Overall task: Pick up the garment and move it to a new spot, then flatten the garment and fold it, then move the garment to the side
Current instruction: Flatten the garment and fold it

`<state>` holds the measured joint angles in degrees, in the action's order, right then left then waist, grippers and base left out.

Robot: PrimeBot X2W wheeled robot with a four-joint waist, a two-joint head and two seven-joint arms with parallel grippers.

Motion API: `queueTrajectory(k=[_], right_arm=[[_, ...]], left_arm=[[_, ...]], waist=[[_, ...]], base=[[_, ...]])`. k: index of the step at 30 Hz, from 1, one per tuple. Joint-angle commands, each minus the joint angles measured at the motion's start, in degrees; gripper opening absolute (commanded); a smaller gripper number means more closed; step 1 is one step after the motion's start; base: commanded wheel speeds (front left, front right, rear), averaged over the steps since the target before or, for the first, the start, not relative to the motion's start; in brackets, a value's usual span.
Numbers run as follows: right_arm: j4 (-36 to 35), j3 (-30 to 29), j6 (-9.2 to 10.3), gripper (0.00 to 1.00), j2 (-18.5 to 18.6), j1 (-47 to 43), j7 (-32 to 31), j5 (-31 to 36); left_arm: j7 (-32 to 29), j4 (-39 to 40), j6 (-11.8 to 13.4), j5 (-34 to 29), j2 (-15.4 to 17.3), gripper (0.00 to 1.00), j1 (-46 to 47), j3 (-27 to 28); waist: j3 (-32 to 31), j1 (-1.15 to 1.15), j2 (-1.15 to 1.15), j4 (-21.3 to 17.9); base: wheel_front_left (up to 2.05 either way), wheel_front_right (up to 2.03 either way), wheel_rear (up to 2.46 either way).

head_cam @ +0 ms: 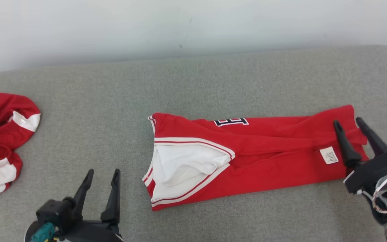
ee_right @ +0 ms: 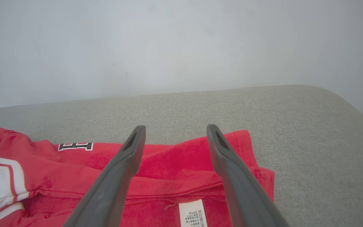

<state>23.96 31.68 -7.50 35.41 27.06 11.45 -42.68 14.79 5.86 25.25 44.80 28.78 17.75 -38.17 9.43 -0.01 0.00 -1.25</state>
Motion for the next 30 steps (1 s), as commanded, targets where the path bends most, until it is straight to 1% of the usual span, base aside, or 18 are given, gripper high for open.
queueTrajectory(k=[1, 6, 13, 14, 21, 27, 30], right_arm=[[0.19, 0.43, 0.02, 1.00, -0.76, -1.36, 0.88, 1.12], [0.56, -0.10, 0.02, 1.00, -3.04, -4.54, 2.85, 3.52], [-1.05, -3.48, 0.02, 1.00, -5.95, -10.24, 3.76, 7.46], [-1.05, -3.48, 0.02, 1.00, -5.95, -10.24, 3.76, 7.46], [-4.43, -8.46, 0.02, 1.00, -8.11, -17.14, 3.74, 10.86], [-5.22, -12.06, 0.02, 1.00, -8.88, -21.47, 3.75, 11.69], [-5.06, -13.50, 0.02, 1.00, -9.38, -22.77, 3.75, 11.04]], left_arm=[[0.41, 0.37, -0.32, -2.03, -0.66, 1.00, -2.03, 1.05], [0.48, 1.75, -1.55, -8.18, -4.19, 1.00, -7.69, 5.14], [0.48, 1.12, -5.22, -16.39, -8.31, 1.00, -15.24, 10.50], [0.48, 1.12, -5.22, -16.39, -8.31, 1.00, -15.24, 10.50], [0.47, 0.66, -9.30, -23.20, -12.61, 1.00, -20.89, 13.82], [0.46, 0.56, -12.68, -27.51, -15.84, 1.00, -23.37, 16.03], [0.46, 0.51, -14.14, -29.24, -17.19, 1.00, -24.26, 17.13]], waist=[[-2.65, 0.01, 0.00, 0.47], [-4.99, 0.01, 0.00, 0.79], [-8.39, 0.01, 0.00, 0.97], [-8.39, 0.01, 0.00, 0.97], [-10.30, 0.01, 0.00, 1.11], [-11.28, 0.01, 0.00, 1.50], [-11.49, 0.01, 0.00, 1.55]], base=[[0.00, 0.00, 0.00], [0.00, 0.00, 0.00], [0.00, 0.00, 0.00], [0.00, 0.00, 0.00], [0.00, 0.00, 0.00], [0.00, 0.00, 0.00], [0.00, 0.00, 0.00]])
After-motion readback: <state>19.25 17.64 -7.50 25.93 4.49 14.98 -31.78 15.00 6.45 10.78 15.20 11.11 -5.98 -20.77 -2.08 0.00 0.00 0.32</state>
